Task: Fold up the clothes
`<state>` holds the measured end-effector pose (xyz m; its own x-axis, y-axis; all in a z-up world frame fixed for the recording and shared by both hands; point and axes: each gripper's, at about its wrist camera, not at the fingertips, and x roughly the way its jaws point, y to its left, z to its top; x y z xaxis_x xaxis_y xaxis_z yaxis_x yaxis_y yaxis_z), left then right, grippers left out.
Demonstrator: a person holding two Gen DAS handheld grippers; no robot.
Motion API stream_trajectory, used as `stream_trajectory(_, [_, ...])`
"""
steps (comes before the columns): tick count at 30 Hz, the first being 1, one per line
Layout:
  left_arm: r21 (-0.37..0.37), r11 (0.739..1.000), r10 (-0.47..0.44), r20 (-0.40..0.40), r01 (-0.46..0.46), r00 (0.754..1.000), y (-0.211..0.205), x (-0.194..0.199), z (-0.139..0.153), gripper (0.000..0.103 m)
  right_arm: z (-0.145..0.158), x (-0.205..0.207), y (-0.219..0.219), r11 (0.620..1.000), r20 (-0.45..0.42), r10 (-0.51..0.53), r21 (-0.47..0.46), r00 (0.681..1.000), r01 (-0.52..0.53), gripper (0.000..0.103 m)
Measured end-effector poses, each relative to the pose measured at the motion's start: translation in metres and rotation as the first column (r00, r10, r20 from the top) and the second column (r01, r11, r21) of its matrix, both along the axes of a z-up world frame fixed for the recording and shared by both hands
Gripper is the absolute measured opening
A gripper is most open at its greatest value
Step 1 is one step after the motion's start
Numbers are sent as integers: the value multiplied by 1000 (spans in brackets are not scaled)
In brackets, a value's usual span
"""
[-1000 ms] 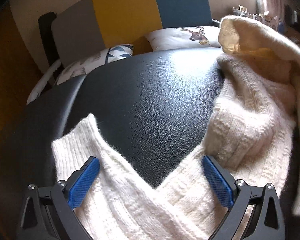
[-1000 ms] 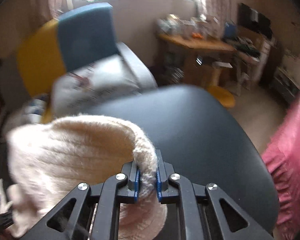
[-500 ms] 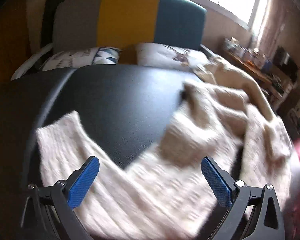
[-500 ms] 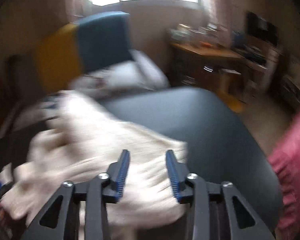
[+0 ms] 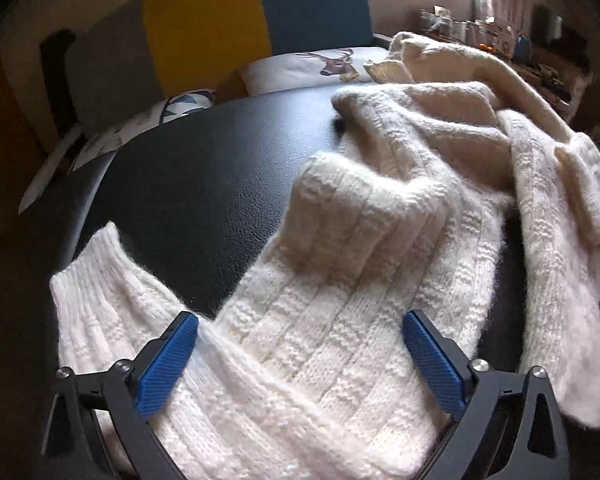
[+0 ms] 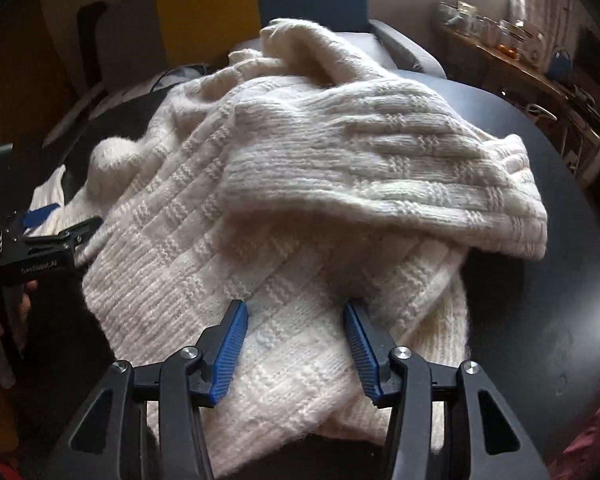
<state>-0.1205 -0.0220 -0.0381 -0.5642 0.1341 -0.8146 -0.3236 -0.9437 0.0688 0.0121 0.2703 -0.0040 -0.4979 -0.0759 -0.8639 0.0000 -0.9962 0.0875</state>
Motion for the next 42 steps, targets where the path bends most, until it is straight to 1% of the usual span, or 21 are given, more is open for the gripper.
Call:
stream_trajectory(1, [6,1000,-7,-1,7,1000,-1,1,1,85,0,1,2,1000,-4,-8,-4,1000,8,51])
stream_trajectory(2, [4,1000,-18,-7,18,1000,0,3,3,63,0,2,3,1000,-9,-15,-8,1000,15,52])
stream_trajectory(3, [-5,999,-33,-18,33,999,2,5,5,38,0,4,2,1000,-14,-23,-11,1000,23,52])
stream_trajectory(5, [-27,998,-65,-23,64,998,8,8,7,29,2,11,-4,999,-26,-38,-15,999,38,53])
stream_trajectory(6, [-31,996,-79,-21,78,997,9,7,9,27,1,13,-4,999,-32,-46,-17,998,45,53])
stream_trajectory(8, [-15,996,-85,-7,85,996,5,5,12,26,3,14,-3,998,-33,-57,-23,998,56,53])
stream_trajectory(10, [12,997,-72,6,72,997,-7,0,19,25,3,11,-5,997,-27,-65,-32,998,64,53])
stream_trajectory(12, [28,998,-55,-12,55,998,-23,-4,30,24,1,1,-9,997,-17,-68,-41,998,68,53])
stream_trajectory(16, [64,998,-15,-39,18,999,-54,-14,56,24,2,-5,-4,994,-2,-79,-72,997,79,53])
stream_trajectory(20, [48,998,35,-74,-31,997,-82,-24,70,24,2,-8,-7,992,6,-77,-96,997,78,53])
stream_trajectory(23, [38,997,68,-72,-65,995,-112,-24,68,24,3,-7,-13,991,14,-42,-129,999,43,53])
stream_trajectory(26, [7,994,109,-77,-109,991,-135,-29,63,24,4,-6,-22,988,24,4,-157,1000,0,53])
stream_trajectory(30, [-62,985,157,-78,-162,984,-169,-38,53,24,6,0,-42,974,39,106,-203,994,-97,53])
stream_trajectory(31, [-77,980,177,-67,-182,982,-178,-42,47,24,6,2,-48,970,39,133,-211,990,-122,53])
stream_trajectory(34, [-92,966,241,-17,-242,970,-198,-53,28,24,6,5,-66,958,29,193,-222,981,-182,53])
stream_trajectory(35, [-88,964,250,-1,-249,968,-202,-54,22,24,5,5,-72,954,25,211,-222,977,-201,53])
stream_trajectory(37, [-49,969,243,20,-242,970,-202,-48,15,26,5,4,-83,954,21,231,-202,973,-222,53])
stream_trajectory(39, [29,971,235,16,-236,972,-201,-37,21,32,11,3,-89,957,18,234,-181,972,-227,53])
stream_trajectory(40, [76,968,238,6,-238,971,-200,-30,26,35,15,2,-89,956,9,231,-185,973,-226,53])
stream_trajectory(41, [128,961,247,-13,-243,969,-199,-21,32,40,21,1,-85,953,-9,220,-210,975,-217,53])
stream_trajectory(42, [181,952,256,-30,-247,966,-198,-12,39,51,28,1,-77,949,-29,195,-249,980,-196,53])
